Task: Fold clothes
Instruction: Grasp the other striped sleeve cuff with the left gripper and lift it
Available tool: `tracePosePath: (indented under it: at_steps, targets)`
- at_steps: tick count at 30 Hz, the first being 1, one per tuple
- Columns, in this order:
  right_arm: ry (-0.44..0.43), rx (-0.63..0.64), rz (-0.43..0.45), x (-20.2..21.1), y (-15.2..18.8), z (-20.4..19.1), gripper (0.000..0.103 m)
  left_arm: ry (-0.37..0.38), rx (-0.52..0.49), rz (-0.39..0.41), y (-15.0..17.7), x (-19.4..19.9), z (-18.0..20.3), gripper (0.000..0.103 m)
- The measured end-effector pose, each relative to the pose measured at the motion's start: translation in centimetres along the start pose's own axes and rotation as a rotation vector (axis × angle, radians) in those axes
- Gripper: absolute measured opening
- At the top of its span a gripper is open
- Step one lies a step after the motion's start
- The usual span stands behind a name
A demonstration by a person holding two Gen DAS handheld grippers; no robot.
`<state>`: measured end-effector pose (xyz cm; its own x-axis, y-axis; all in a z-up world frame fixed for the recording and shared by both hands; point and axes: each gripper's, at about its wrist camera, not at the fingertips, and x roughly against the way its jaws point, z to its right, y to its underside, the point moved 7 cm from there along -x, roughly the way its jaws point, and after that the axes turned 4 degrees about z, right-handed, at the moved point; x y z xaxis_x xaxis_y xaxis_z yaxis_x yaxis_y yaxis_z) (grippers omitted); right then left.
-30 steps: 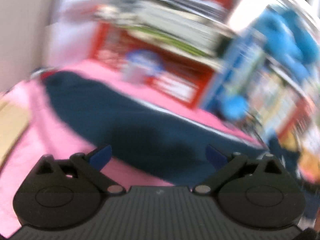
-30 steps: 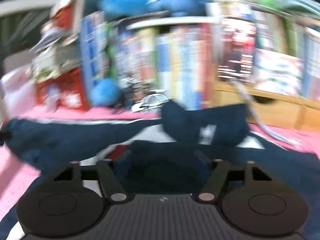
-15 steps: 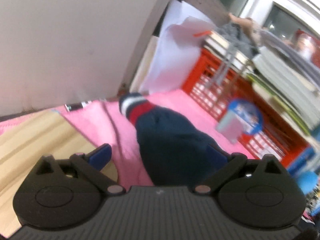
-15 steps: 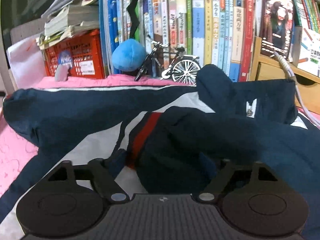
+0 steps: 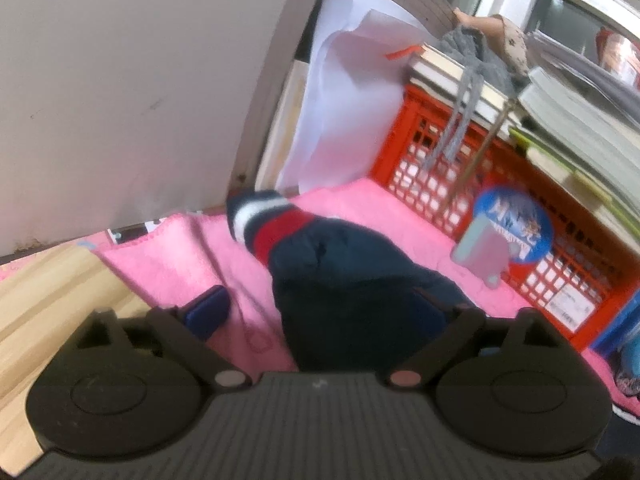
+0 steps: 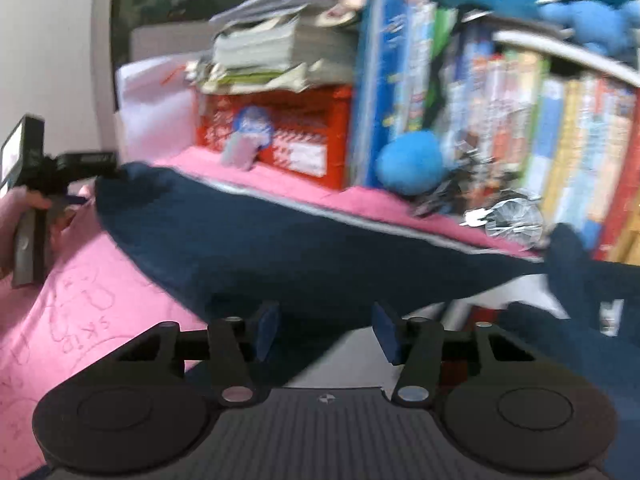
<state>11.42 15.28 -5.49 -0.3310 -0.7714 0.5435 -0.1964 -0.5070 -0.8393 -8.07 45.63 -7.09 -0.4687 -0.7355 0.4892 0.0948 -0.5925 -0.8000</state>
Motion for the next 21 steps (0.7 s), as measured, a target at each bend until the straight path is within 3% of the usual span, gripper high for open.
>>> tracePosePath:
  at_steps: [2,3,4,5,9,10,12,15,17,18,19,20,21]
  targets:
    - [0.009,0.014,-0.022,-1.2,1.0,-0.6,0.047,-0.004,0.006,0.005,-0.2,0.0,0.0,0.082]
    - [0.006,0.014,-0.024,-1.3,1.1,-0.6,0.047,0.004,0.008,0.012,-0.3,0.1,0.0,0.062]
    - [0.002,0.011,-0.025,-1.2,1.1,-0.6,0.047,0.031,0.014,0.007,-0.4,0.1,0.1,0.051]
    - [-0.002,0.009,-0.025,-1.2,1.2,-0.6,0.047,0.046,0.03,-0.012,-0.4,-0.1,0.2,0.049]
    - [-0.019,0.001,-0.027,-1.0,1.4,-0.5,0.048,0.066,0.081,-0.014,-0.8,0.3,0.2,0.053]
    - [-0.024,-0.001,-0.028,-1.0,1.4,-0.5,0.049,0.075,0.089,-0.01,-0.8,0.6,0.2,0.059]
    - [-0.03,-0.009,-0.027,-0.9,1.5,-0.4,0.049,0.082,0.068,-0.007,-1.0,0.8,0.4,0.082]
    - [-0.024,-0.005,-0.026,-1.1,1.5,-0.5,0.048,-0.018,-0.023,0.007,-1.3,0.1,0.4,0.083]
    - [-0.022,-0.004,-0.026,-1.1,1.5,-0.4,0.049,-0.03,-0.039,-0.007,-1.0,-0.9,0.5,0.083]
    - [-0.022,-0.004,-0.026,-1.1,1.5,-0.4,0.049,-0.031,-0.046,-0.014,-0.9,-1.5,0.5,0.078]
    - [-0.021,-0.005,-0.026,-1.1,1.5,-0.4,0.049,-0.032,-0.055,-0.021,-0.7,-2.0,0.6,0.065]
    - [-0.021,-0.005,-0.026,-1.1,1.5,-0.4,0.049,-0.029,-0.071,-0.033,-0.7,-2.2,0.9,0.036]
    - [-0.021,-0.005,-0.026,-1.1,1.5,-0.4,0.049,-0.036,-0.075,-0.041,-0.8,-2.3,1.1,0.016]
